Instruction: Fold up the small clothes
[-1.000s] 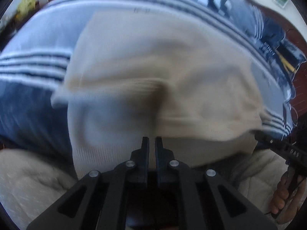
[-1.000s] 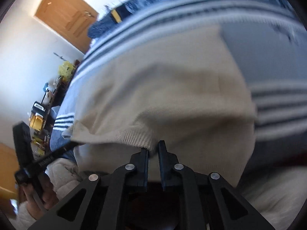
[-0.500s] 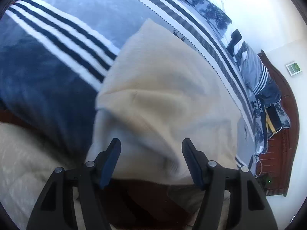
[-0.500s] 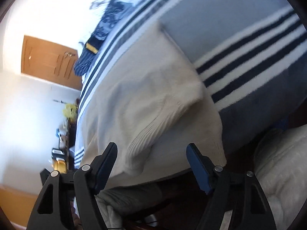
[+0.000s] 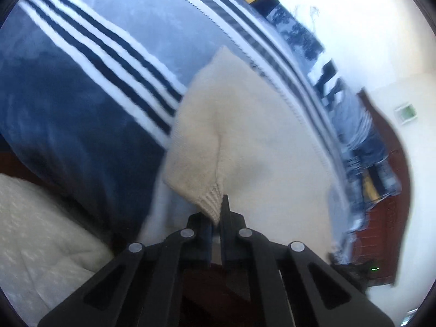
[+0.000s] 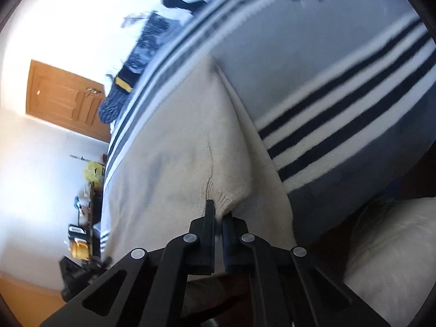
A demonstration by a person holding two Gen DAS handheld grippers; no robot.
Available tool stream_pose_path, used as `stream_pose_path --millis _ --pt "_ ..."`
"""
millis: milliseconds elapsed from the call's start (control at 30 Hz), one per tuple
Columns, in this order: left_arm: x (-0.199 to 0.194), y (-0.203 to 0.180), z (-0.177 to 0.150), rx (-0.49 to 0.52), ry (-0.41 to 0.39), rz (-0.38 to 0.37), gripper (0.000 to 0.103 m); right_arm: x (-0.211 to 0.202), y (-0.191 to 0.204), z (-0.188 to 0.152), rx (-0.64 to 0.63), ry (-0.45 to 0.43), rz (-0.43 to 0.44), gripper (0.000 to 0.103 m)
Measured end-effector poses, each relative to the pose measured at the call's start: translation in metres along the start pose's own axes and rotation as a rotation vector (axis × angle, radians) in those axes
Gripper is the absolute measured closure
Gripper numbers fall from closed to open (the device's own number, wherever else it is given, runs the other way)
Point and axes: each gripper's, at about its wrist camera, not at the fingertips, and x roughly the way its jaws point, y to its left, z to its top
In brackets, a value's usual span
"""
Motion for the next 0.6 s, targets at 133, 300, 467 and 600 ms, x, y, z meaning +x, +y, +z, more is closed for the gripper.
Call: stream_pose_path --millis 133,300,467,600 --pt "0.032 0.007 -0.006 -0.013 0.090 0.103 0.099 0.010 -0.008 -0.011 -0.024 0.053 -0.098 0.099" --pt "0.021 -0.014 -0.011 0.082 0.049 0.145 0.098 0.004 0.002 -0.016 -0.094 0.035 -0.158 0.099" --pt "0.033 -0.027 -0.019 0.123 0.075 0.244 0.098 0.030 -0.001 -0.015 -0.129 0.091 -0.270 0.099" --pt "0.035 -0.034 -0.025 0.132 0.077 0.270 0.098 0.019 0.008 -0.018 -0.165 0.061 -0.298 0.099"
